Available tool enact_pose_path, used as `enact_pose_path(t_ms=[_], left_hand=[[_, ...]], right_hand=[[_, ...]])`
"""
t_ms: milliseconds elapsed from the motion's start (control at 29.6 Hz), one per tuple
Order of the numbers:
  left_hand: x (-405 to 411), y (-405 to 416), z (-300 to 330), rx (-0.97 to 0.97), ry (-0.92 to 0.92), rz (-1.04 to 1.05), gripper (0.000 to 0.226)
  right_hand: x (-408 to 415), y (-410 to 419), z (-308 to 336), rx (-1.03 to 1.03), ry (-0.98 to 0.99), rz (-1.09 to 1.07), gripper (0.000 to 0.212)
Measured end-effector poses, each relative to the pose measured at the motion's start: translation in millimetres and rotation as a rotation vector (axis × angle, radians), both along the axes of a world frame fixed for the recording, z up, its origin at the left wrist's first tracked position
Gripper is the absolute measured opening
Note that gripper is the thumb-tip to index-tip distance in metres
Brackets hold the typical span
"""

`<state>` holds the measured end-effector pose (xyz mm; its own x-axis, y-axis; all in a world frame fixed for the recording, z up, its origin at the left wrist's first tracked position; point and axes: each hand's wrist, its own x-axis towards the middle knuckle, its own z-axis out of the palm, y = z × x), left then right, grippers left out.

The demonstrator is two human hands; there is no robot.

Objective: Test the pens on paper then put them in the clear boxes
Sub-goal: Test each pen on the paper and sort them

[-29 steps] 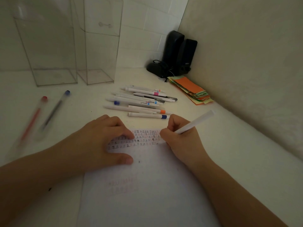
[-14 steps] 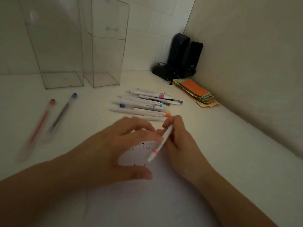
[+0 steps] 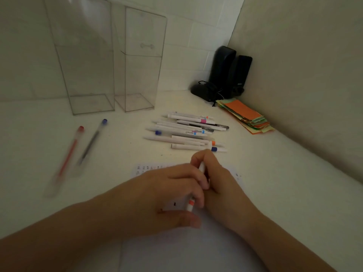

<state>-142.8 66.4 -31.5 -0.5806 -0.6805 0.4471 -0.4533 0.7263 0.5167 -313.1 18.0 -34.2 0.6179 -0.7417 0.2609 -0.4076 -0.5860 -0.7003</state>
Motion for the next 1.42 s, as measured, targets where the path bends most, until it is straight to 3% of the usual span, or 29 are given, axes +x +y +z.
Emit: enact_pose_path(t_ms=[135, 237, 304, 439, 642, 744, 845, 913, 1048, 1149, 1217, 1352, 1420], left_hand=[[16.4, -4.3, 0.6, -0.03, -0.045, 0.153, 0.022], [32.8, -10.4, -0.3, -0.012, -0.103, 0.391, 0.027], [39.1, -15.2, -0.7, 0.048, -0.156, 0.564, 0.038], [47.2, -21.0, -1.1, 0.188, -0.173, 0.806, 0.051], [54.4, -18.5, 3.1, 0.127, -0.523, 1.163, 0.044], [55.0, -17.3, 4.5, 0.151, -0.55, 1.222, 0.045], [52.3, -17.6, 3.7, 0.117, -0.515, 1.215, 0.043], [48.1, -17.0, 0.6, -0.013, -0.456, 1.117, 0.038], [31.3, -13.3, -2.6, -0.174, -0.341, 0.755, 0.031], [15.0, -7.6, -3.7, -0.158, -0.27, 0.514, 0.03], [4.7, -2.4, -6.0, -0.113, -0.201, 0.435, 0.035], [0.0, -4.3, -10.6, -0.09, -0.105, 0.416, 0.028], [2.5, -8.5, -12.3, -0.098, -0.073, 0.401, 0.025]], right_hand=[[-4.6, -13.7, -4.8, -0.179, -0.028, -0.151, 0.048], [-17.7, -31.0, -2.6, -0.303, 0.114, -0.339, 0.043], [-25.2, -40.6, -1.9, -0.248, 0.252, -0.419, 0.039], [-26.4, -42.9, -2.6, -0.11, 0.338, -0.397, 0.046], [-26.4, -44.0, -5.6, -0.136, 0.36, -0.417, 0.035], [-25.0, -43.5, -4.7, -0.178, 0.375, -0.443, 0.025], [-24.1, -41.3, 0.7, -0.267, 0.393, -0.454, 0.021], [-24.7, -38.3, 6.8, -0.239, 0.231, -0.479, 0.017], [-22.3, -23.1, 19.7, 0.19, -0.248, -0.388, 0.014], [-15.0, -12.2, 21.8, 0.497, -0.401, -0.212, 0.016], [-10.5, -6.8, 21.3, 0.599, -0.446, -0.116, 0.019], [-8.9, -1.4, 18.0, 0.588, -0.42, -0.004, 0.031], [-9.8, -0.9, 17.5, 0.614, -0.445, 0.042, 0.022]])
